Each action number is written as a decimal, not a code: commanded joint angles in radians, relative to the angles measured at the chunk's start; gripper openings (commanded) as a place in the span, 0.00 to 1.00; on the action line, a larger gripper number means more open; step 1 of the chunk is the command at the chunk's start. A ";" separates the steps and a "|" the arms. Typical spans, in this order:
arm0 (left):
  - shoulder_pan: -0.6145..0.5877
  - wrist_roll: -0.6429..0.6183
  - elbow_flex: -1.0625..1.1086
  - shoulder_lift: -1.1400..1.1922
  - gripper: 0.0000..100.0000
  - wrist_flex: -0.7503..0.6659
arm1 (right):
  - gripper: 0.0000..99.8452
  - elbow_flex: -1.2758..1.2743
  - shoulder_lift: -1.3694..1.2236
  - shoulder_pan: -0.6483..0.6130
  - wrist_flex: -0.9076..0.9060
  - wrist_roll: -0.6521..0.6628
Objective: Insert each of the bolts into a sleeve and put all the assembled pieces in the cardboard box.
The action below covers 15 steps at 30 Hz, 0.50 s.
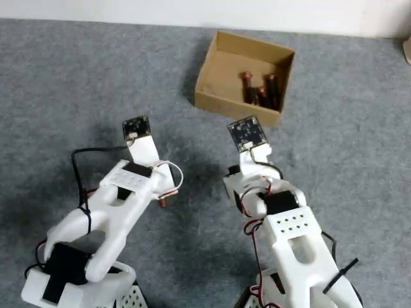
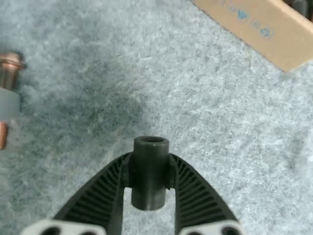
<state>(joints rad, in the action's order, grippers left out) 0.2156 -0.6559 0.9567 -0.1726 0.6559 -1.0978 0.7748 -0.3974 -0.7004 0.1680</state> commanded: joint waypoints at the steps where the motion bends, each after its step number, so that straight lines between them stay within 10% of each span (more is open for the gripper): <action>1: 0.030 0.077 -0.007 -0.041 0.00 0.014 | 0.00 0.004 0.027 0.013 0.027 0.006; 15: 0.031 0.371 0.140 -0.974 0.00 0.037 | 0.00 -0.309 0.691 0.004 0.042 0.009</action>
<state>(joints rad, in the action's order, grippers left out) 0.2217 -0.3184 1.0994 -0.9030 0.6928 -1.3541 1.2459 -0.3974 -0.6882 0.1680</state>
